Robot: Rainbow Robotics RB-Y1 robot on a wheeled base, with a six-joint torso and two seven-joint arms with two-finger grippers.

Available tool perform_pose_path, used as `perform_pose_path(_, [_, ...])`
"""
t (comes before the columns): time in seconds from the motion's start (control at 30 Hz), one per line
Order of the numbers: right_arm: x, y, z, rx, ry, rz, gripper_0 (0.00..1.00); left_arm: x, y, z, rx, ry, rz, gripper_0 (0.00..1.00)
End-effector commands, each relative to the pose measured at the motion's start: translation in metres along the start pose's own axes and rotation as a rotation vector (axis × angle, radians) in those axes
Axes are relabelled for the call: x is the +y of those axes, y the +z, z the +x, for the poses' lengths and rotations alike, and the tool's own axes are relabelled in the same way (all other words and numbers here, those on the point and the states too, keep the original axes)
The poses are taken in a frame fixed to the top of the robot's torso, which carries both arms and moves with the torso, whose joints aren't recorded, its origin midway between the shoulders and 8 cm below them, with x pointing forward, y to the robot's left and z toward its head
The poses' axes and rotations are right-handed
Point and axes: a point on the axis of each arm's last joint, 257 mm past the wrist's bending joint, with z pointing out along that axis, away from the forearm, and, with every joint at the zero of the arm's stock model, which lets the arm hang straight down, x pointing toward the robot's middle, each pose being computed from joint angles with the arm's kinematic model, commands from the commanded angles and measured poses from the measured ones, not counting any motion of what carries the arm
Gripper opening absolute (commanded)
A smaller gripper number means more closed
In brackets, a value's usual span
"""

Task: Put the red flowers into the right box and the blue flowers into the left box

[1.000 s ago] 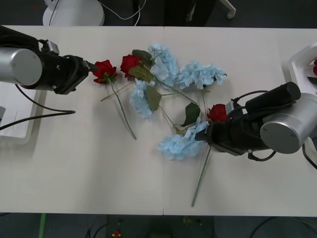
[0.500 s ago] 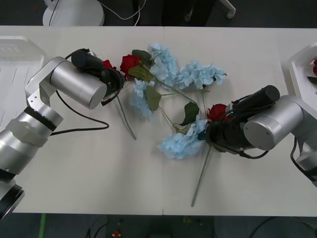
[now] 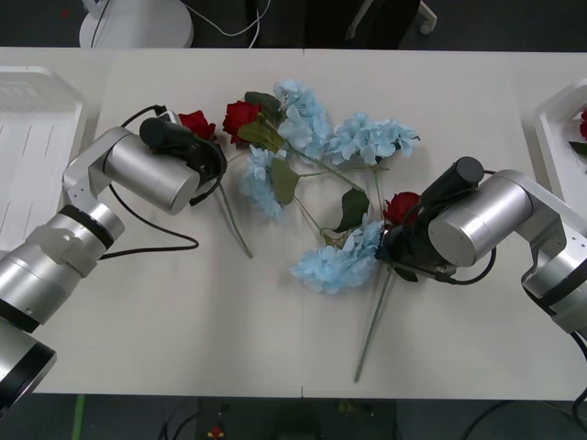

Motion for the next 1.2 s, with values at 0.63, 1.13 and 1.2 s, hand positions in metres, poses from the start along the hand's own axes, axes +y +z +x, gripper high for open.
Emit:
perform_pose_path(0.63, [0.022, -0.005, -0.005, -0.012, -0.013, -0.025, 0.00, -0.082, -0.044, -0.049, -0.064, 0.044, 0.198, 0.00])
perform_pose_path(1.13, [-0.004, -0.114, -0.115, -0.088, -0.058, -0.095, 0.00, -0.082, -0.129, -0.084, -0.078, 0.205, 0.488, 0.00])
perform_pose_path(1.2, [-0.021, -0.139, -0.140, -0.133, -0.115, -0.065, 0.00, -0.082, -0.139, -0.081, -0.068, 0.197, 0.545, 0.00])
